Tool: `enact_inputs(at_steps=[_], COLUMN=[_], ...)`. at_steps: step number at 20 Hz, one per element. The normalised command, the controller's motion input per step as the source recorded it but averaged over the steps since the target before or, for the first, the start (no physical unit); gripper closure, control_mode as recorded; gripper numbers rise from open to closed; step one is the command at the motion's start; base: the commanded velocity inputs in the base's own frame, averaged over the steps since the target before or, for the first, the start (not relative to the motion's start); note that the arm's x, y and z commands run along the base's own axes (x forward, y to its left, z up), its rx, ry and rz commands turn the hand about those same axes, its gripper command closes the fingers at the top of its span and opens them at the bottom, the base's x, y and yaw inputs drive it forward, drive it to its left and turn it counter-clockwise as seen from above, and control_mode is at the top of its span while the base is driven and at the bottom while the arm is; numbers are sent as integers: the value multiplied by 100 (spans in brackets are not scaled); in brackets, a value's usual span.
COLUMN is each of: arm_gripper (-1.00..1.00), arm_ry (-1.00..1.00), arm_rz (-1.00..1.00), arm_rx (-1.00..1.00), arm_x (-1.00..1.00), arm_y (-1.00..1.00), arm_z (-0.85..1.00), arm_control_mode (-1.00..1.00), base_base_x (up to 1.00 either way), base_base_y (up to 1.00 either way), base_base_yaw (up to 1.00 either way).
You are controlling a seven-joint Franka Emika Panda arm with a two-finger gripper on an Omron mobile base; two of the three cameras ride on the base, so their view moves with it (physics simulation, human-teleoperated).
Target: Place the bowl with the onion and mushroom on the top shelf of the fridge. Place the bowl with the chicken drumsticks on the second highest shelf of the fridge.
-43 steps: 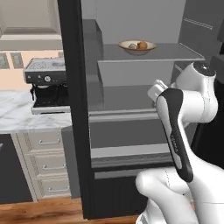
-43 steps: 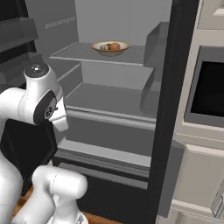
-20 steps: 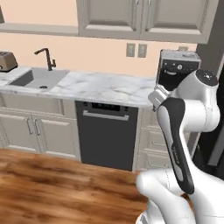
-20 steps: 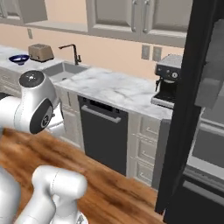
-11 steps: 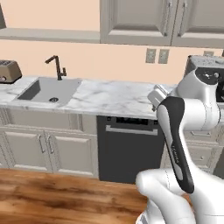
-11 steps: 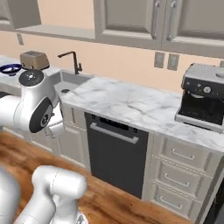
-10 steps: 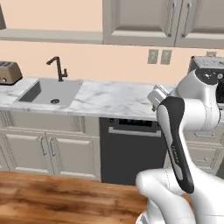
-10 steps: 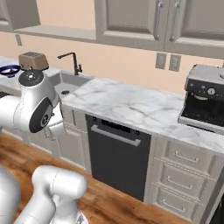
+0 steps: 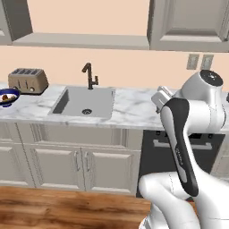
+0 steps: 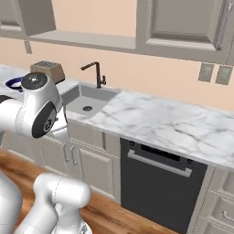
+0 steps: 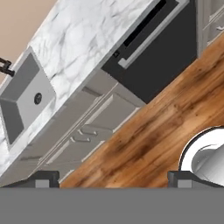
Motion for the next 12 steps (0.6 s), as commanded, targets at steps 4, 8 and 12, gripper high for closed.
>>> enact_inputs(at_steps=[4, 8, 12], arm_gripper=[-100, -100, -100], arm_ry=[0, 0, 0], arm_rz=[0, 0, 0], arm_rx=[0, 0, 0], arm_x=[0, 0, 0], arm_y=[0, 0, 0], arm_z=[0, 0, 0], arm_control_mode=[100, 100, 100], base_base_x=[-11, 17, 96], base_base_y=[100, 100, 100], base_base_yaw=[13, 6, -7])
